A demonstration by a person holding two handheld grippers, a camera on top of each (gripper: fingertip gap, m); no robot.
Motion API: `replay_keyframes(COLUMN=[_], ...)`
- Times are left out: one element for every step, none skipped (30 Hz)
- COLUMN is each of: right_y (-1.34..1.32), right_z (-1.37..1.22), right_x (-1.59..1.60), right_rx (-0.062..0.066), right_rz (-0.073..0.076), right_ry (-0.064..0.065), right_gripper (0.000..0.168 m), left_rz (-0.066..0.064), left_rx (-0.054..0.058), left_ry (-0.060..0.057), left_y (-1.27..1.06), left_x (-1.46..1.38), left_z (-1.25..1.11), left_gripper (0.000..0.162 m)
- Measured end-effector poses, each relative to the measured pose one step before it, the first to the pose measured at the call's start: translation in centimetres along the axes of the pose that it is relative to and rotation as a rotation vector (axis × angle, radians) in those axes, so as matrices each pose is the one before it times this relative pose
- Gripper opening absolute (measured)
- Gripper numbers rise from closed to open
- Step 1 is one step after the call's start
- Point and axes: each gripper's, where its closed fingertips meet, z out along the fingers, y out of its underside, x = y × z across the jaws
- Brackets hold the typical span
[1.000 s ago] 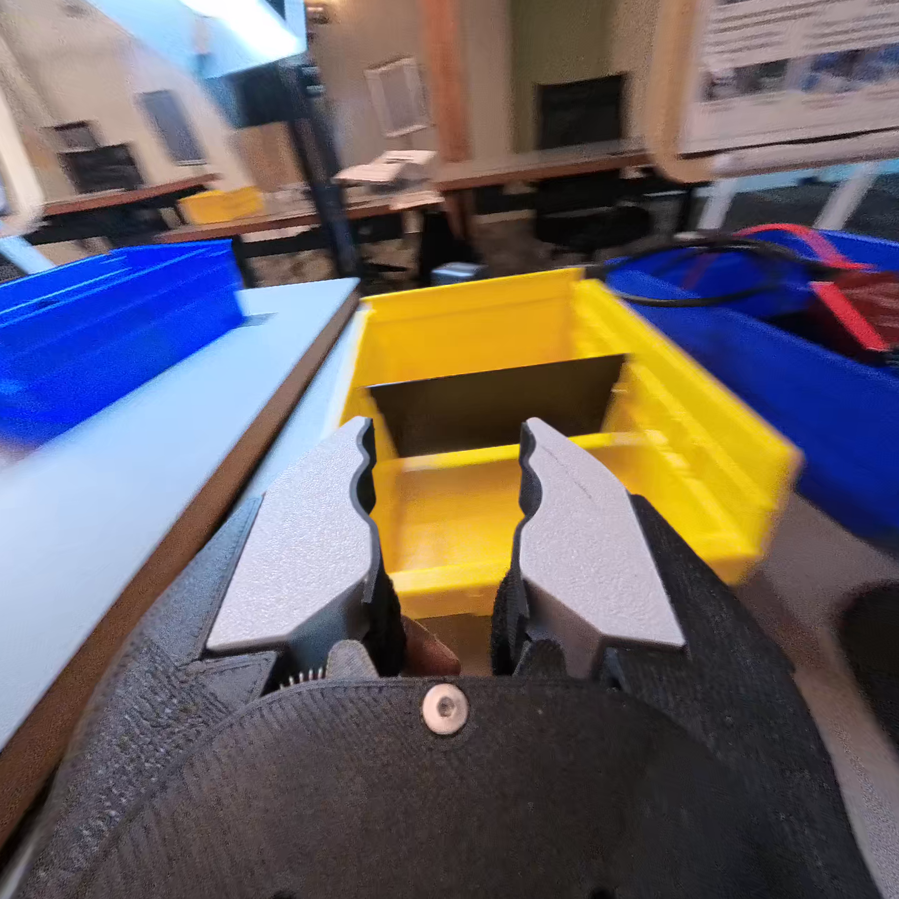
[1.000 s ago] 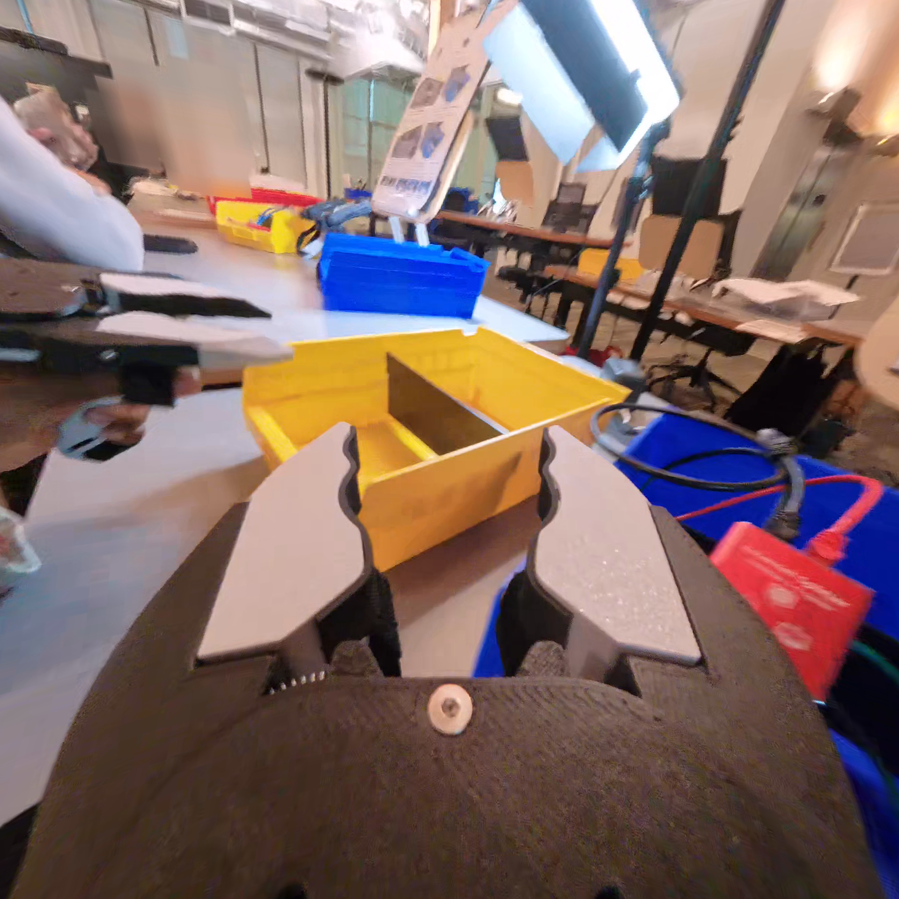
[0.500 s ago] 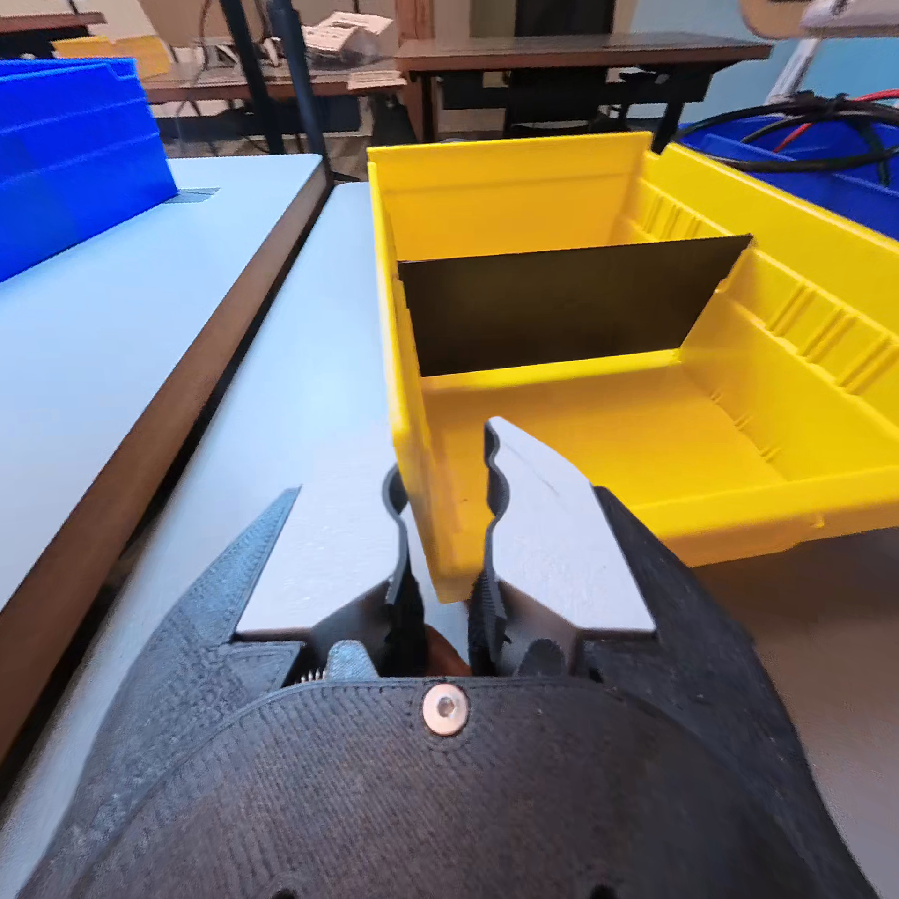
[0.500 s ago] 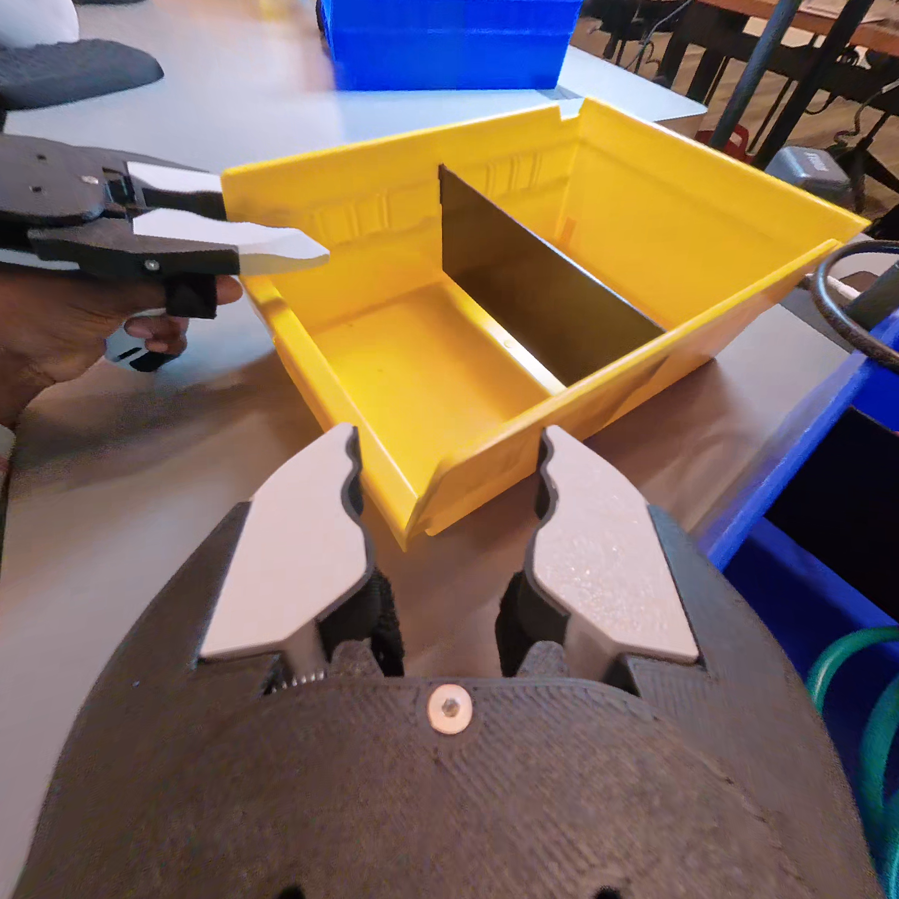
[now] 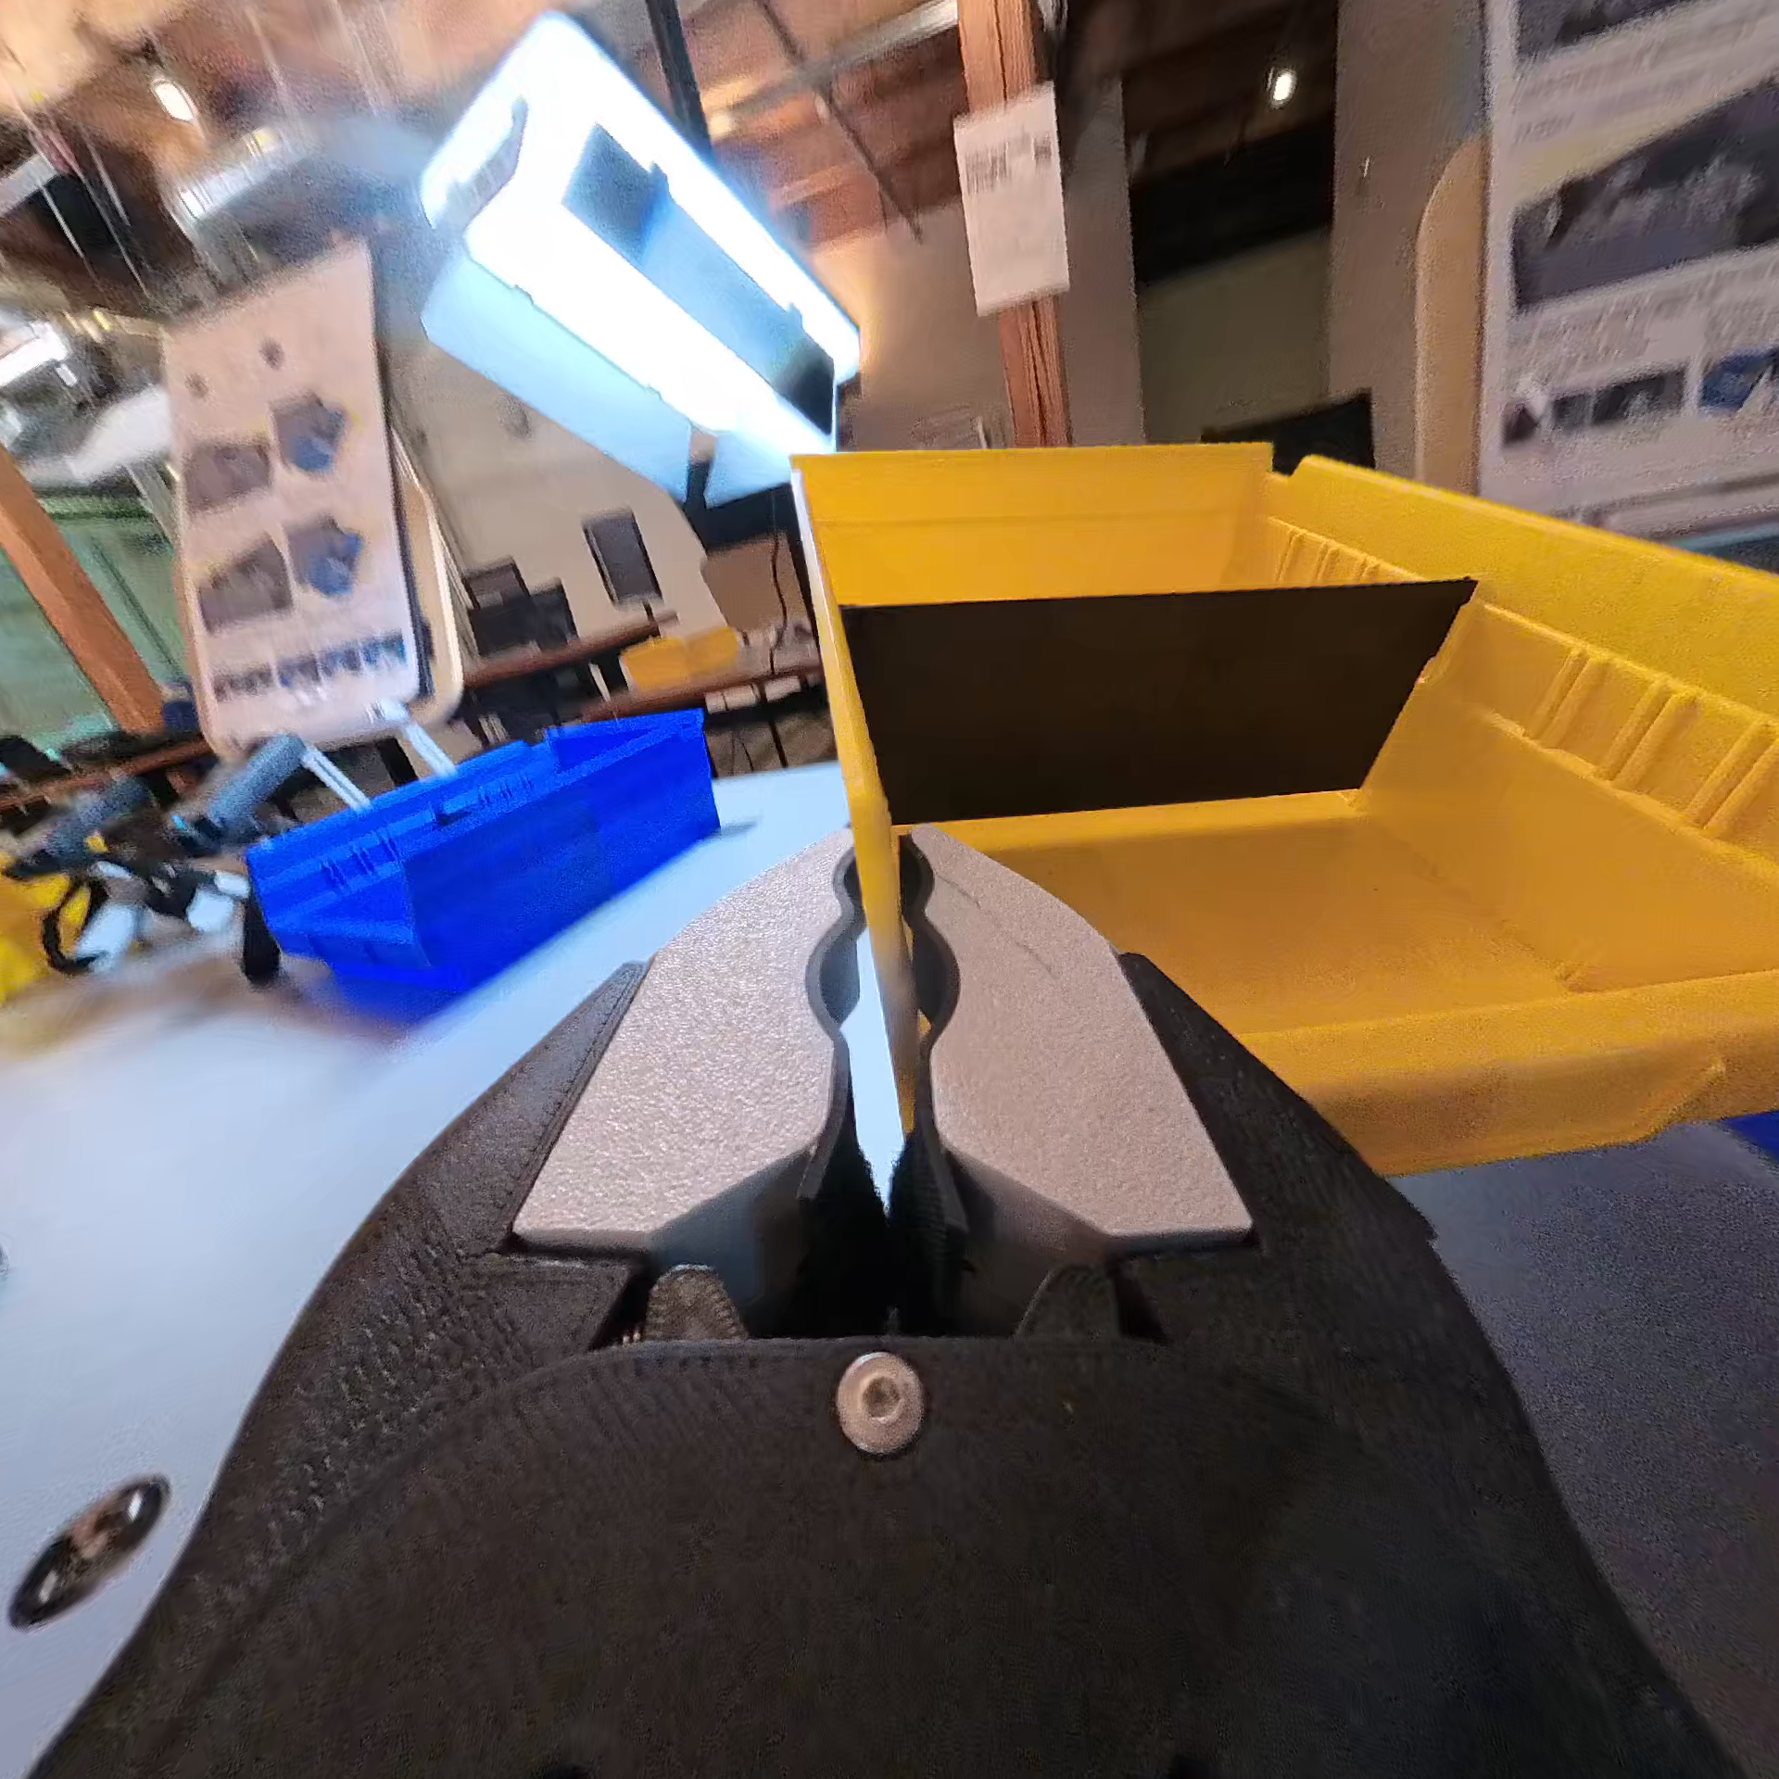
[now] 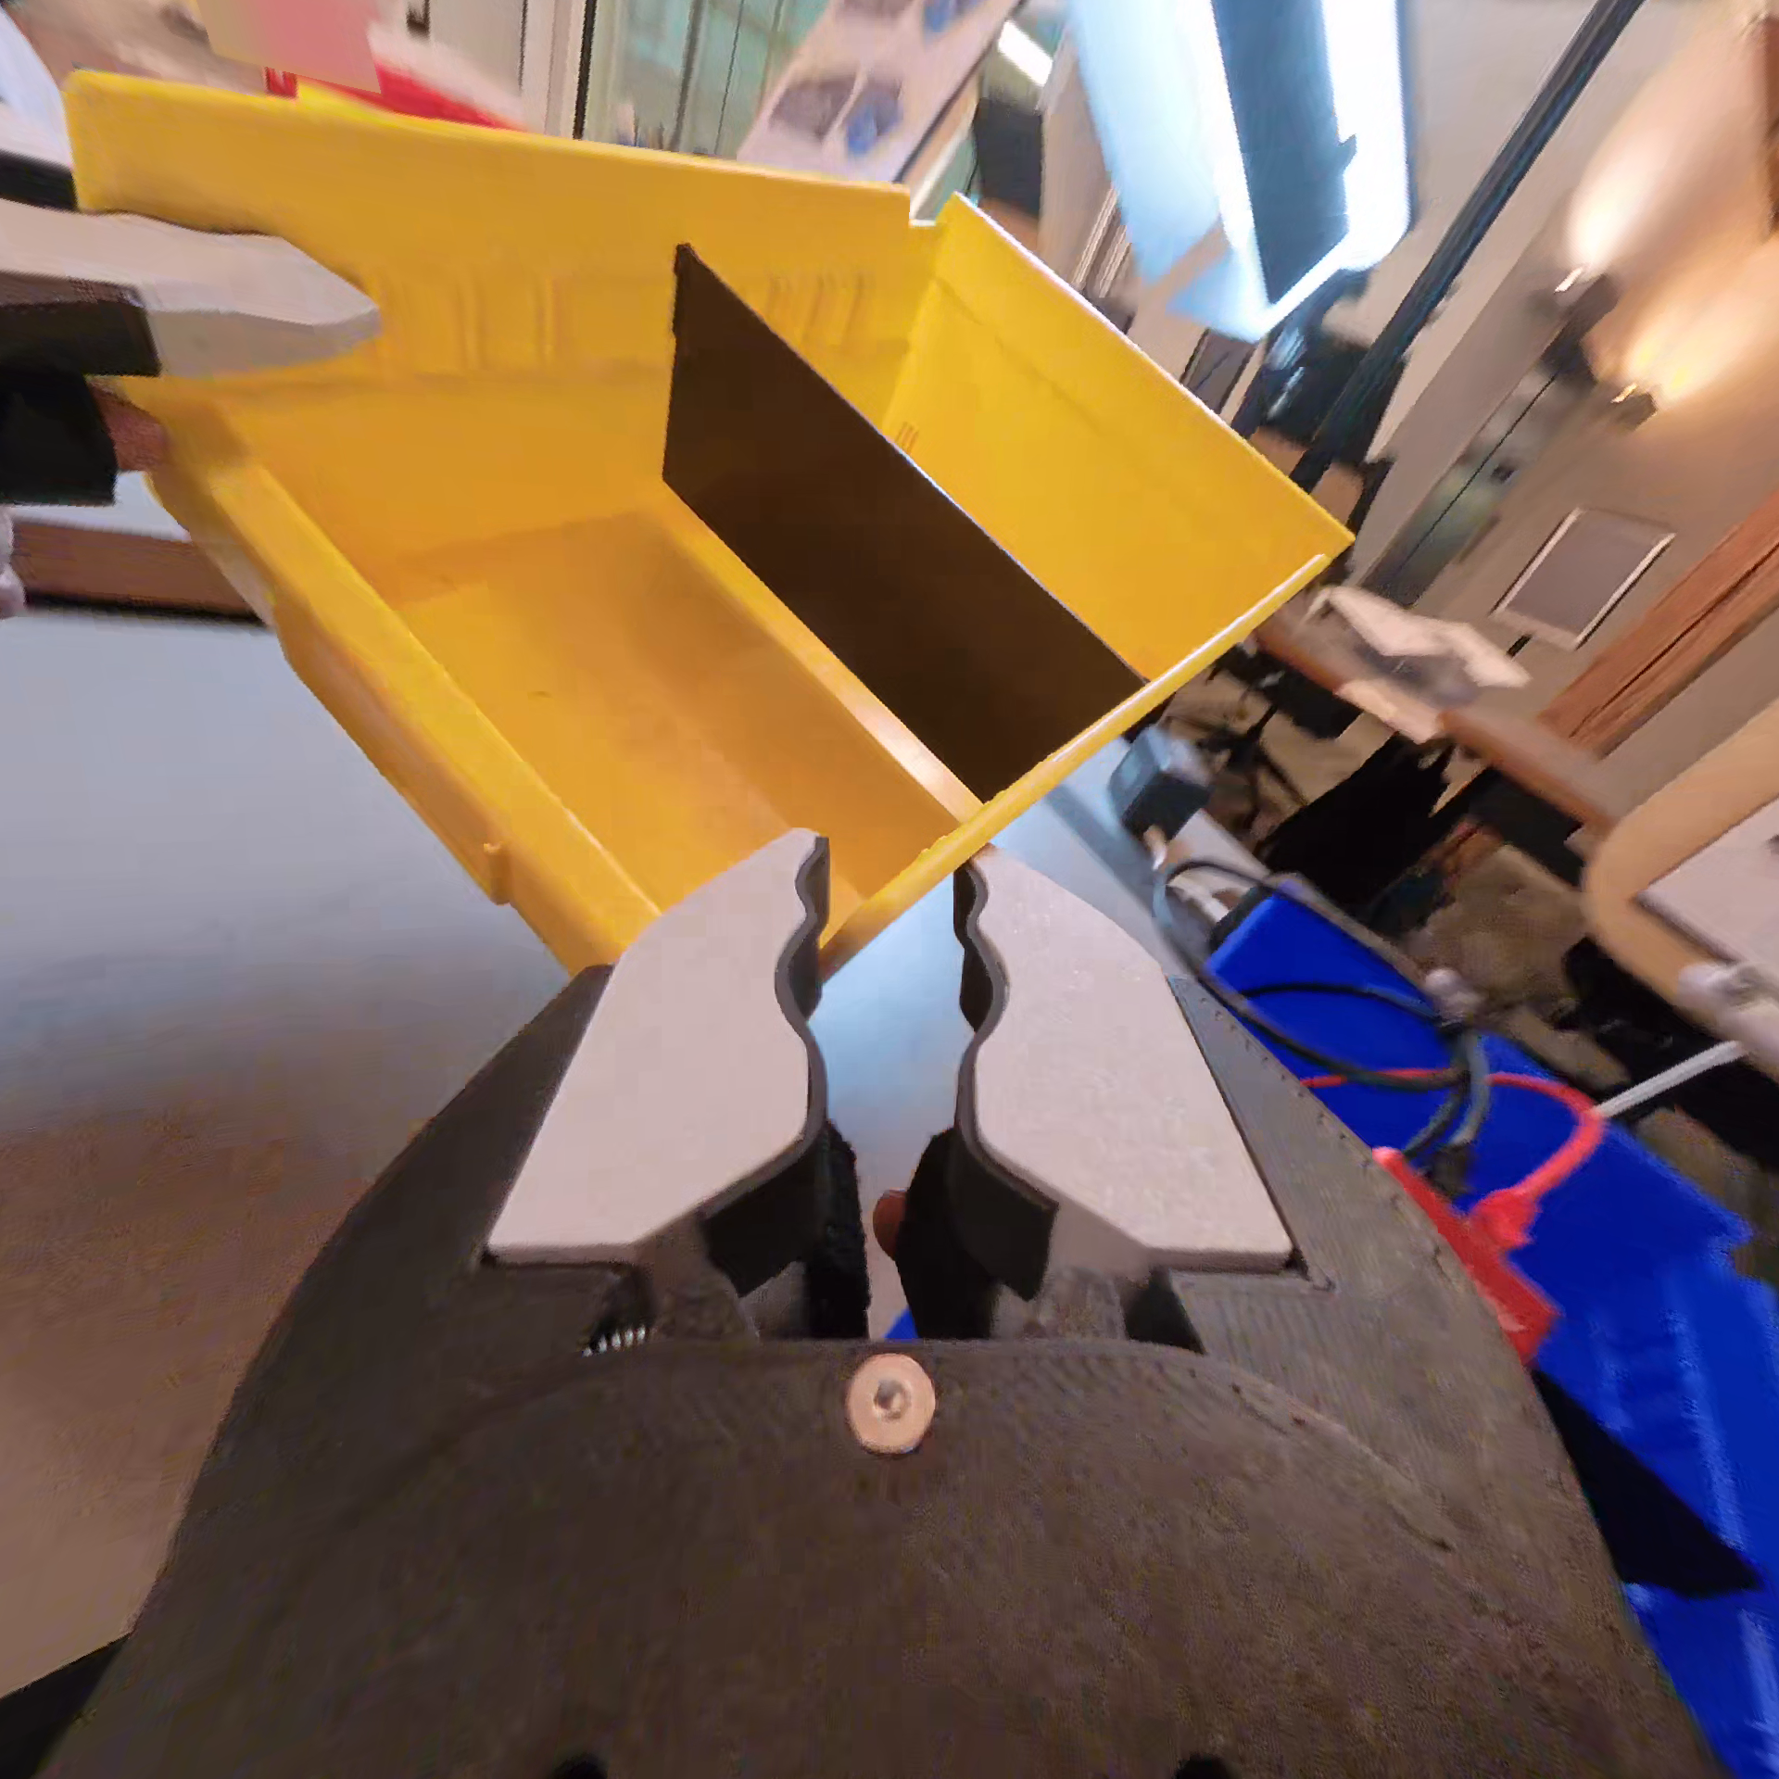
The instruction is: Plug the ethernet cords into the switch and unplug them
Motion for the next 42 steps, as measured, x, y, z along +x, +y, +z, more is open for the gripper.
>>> replay_keyframes(right_y=[-1.166, -1.056, -0.941, -0.815, -0.699, -0.568, -0.396, -0.227, -0.073, 0.066, 0.203, 0.32, 0.397, 0.501, 0.581, 0.634, 0.672, 0.716, 0.82, 0.901, 0.956, 1.033, 1.091, 1.116, 1.124, 1.174, 1.197, 1.189, 1.189, 1.198, 1.183, 1.109, 1.024, 0.987, 0.953, 0.863, 0.784, 0.743, 0.69, 0.641, 0.572, 0.51], right_z=[-0.843, -0.865, -0.882, -0.905, -0.941, -0.977, -1.003, -1.03, -1.041, -1.051, -1.054, -1.041, -1.047, -1.027, -1.018, -0.993, -0.982, -0.927, -0.848, -0.735, -0.613, -0.488, -0.388, -0.291, -0.213, -0.115, -0.065, -0.022, 0.012, 0.044, 0.079, 0.078, 0.095, 0.108, 0.09, 0.073, 0.06, 0.078, 0.076, 0.086, 0.078, 0.079], right_x=[0.758, 0.858, 0.946, 1.042, 1.129, 1.234, 1.278, 1.302, 1.365, 1.426, 1.502, 1.582, 1.646, 1.691, 1.746, 1.797, 1.831, 1.878, 1.89, 1.834, 1.73, 1.569, 1.407, 1.303, 1.176, 1.022, 0.916, 0.87, 0.829, 0.786, 0.75, 0.705, 0.666, 0.556, 0.48, 0.45, 0.371, 0.257, 0.182, 0.123, 0.078, 0.055], right_rx=[0.0356, 0.0296, 0.0242, 0.0202, 0.0158, 0.0127, 0.0073, 0.0015, -0.0013, -0.003, -0.0068, -0.0106, -0.0137, -0.0179, -0.0197, -0.0183, -0.0165, -0.0161, -0.0183, -0.0188, -0.0185, -0.0228, -0.0276, -0.0297, -0.0299, -0.0331, -0.0342, -0.0301, -0.0253, -0.0228, -0.0189, -0.0139, -0.0099, -0.0085, -0.012, -0.0091, -0.0079, -0.0094, -0.0096, -0.0085, -0.0062, -0.0049], right_rz=[-0.0109, -0.0132, -0.0118, -0.0077, -0.008, -0.011, -0.0097, -0.0093, -0.0064, -0.0071, -0.0088, -0.0045, -0.0035, -0.0018, -0.0009, -0.0002, 0.0003, -0.0014, -0.0006, 0.0041, 0.0091, 0.0099, 0.0048, -0.003, -0.0038, 0.0013, 0.0039, 0.0019, 0.0027, 0.0098, 0.0161, 0.0179, 0.0161, 0.0116, 0.0079, 0.002, -0.0004, -0.0008, -0.0027, -0.0028, -0.0009, 0.0007], right_ry=[0.0229, 0.0233, 0.0237, 0.0247, 0.0272, 0.0322, 0.0321, 0.0306, 0.0344, 0.036, 0.0377, 0.0392, 0.0379, 0.0383, 0.0404, 0.0433, 0.0467, 0.0494, 0.0479, 0.0423, 0.0353, 0.0267, 0.0215, 0.0223, 0.0196, 0.014, 0.0114, 0.0129, 0.0136, 0.0129, 0.0096, 0.0071, 0.0037, -0.0042, -0.0076, -0.0028, -0.0007, -0.0021, -0.0018, -0.0023, -0.002, -0.0014], right_gripper=[0.024, 0.023, 0.023, 0.022, 0.021, 0.02, 0.019, 0.019, 0.018, 0.017, 0.016, 0.016, 0.015, 0.015, 0.014, 0.014, 0.013, 0.012, 0.011, 0.011, 0.01, 0.009, 0.009, 0.009, 0.009, 0.009, 0.009, 0.009, 0.008, 0.008, 0.008, 0.008, 0.008, 0.008, 0.008, 0.008, 0.008, 0.008, 0.008, 0.008, 0.008, 0.008], left_rz=[0.0089, 0.0098, 0.0083, 0.0057, 0.002, -0.0007, 0.0, 0.0, -0.0051, -0.0091, -0.0098, -0.0079, -0.0098, -0.016, -0.0158, -0.0125, -0.0112, -0.0082, -0.0038, -0.0007, -0.0026, -0.0042, -0.0096, -0.0142, -0.0112, -0.0102, -0.0094, -0.0071, -0.0017, 0.0016, 0.0015, 0.0037, 0.0066, 0.0045, 0.0027, 0.0031, -0.0014, -0.0036, -0.0023, -0.0006, 0.0023, 0.0044], left_rx=[0.0391, 0.0366, 0.0323, 0.0269, 0.0239, 0.0232, 0.0195, 0.0171, 0.0152, 0.0126, 0.0109, 0.0058, 0.0031, 0.0043, 0.0039, 0.0026, 0.0009, -0.0005, -0.0026, -0.0063, -0.0082, -0.0116, -0.0156, -0.0177, -0.0223, -0.0228, -0.0213, -0.0224, -0.0202, -0.0172, -0.0156, -0.0144, -0.0124, -0.0112, -0.0099, -0.0119, -0.0146, -0.0122, -0.0105, -0.01, -0.0078, -0.0061], left_ry=[-0.0059, -0.0026, 0.0018, 0.0043, 0.0097, 0.0155, 0.0154, 0.0169, 0.0213, 0.0244, 0.0292, 0.0323, 0.0339, 0.0351, 0.0348, 0.0338, 0.0347, 0.0363, 0.0368, 0.0355, 0.0342, 0.0312, 0.0292, 0.0303, 0.0267, 0.0241, 0.0234, 0.0216, 0.0183, 0.0174, 0.0159, 0.0171, 0.0154, 0.0146, 0.0154, 0.0164, 0.0105, 0.0086, 0.0062, 0.0034, 0.002, 0.0013], left_y=[-1.673, -1.595, -1.474, -1.345, -1.205, -1.101, -0.947, -0.824, -0.715, -0.587, -0.497, -0.402, -0.358, -0.355, -0.275, -0.149, -0.075, -0.032, 0.053, 0.156, 0.228, 0.331, 0.428, 0.499, 0.605, 0.658, 0.658, 0.655, 0.616, 0.589, 0.568, 0.557, 0.558, 0.567, 0.577, 0.562, 0.579, 0.519, 0.487, 0.438, 0.368, 0.325], left_x=[0.401, 0.523, 0.666, 0.799, 0.951, 1.121, 1.206, 1.331, 1.449, 1.554, 1.677, 1.781, 1.85, 1.917, 1.972, 1.996, 2.054, 2.094, 2.092, 2.032, 1.914, 1.752, 1.628, 1.531, 1.396, 1.285, 1.222, 1.176, 1.135, 1.112, 1.055, 1.017, 0.937, 0.85, 0.791, 0.745, 0.597, 0.505, 0.407, 0.325, 0.268, 0.231], left_z=[-0.313, -0.223, -0.106, -0.019, 0.055, 0.152, 0.222, 0.299, 0.378, 0.471, 0.562, 0.637, 0.689, 0.755, 0.825, 0.89, 0.932, 0.931, 0.923, 0.925, 0.948, 0.973, 0.985, 0.98, 0.984, 0.932, 0.878, 0.822, 0.755, 0.703, 0.649, 0.589, 0.541, 0.504, 0.46, 0.407, 0.378, 0.335, 0.276, 0.244, 0.204, 0.153], left_gripper=[0.005, 0.005, 0.006, 0.006, 0.006, 0.006, 0.007, 0.007, 0.008, 0.008, 0.008, 0.008, 0.008, 0.009, 0.009, 0.009, 0.009, 0.01, 0.01, 0.01, 0.012, 0.012, 0.011, 0.011, 0.011, 0.011, 0.011, 0.011, 0.011, 0.011, 0.011, 0.012, 0.012, 0.013, 0.013, 0.014, 0.014, 0.014, 0.014, 0.014, 0.014, 0.014])
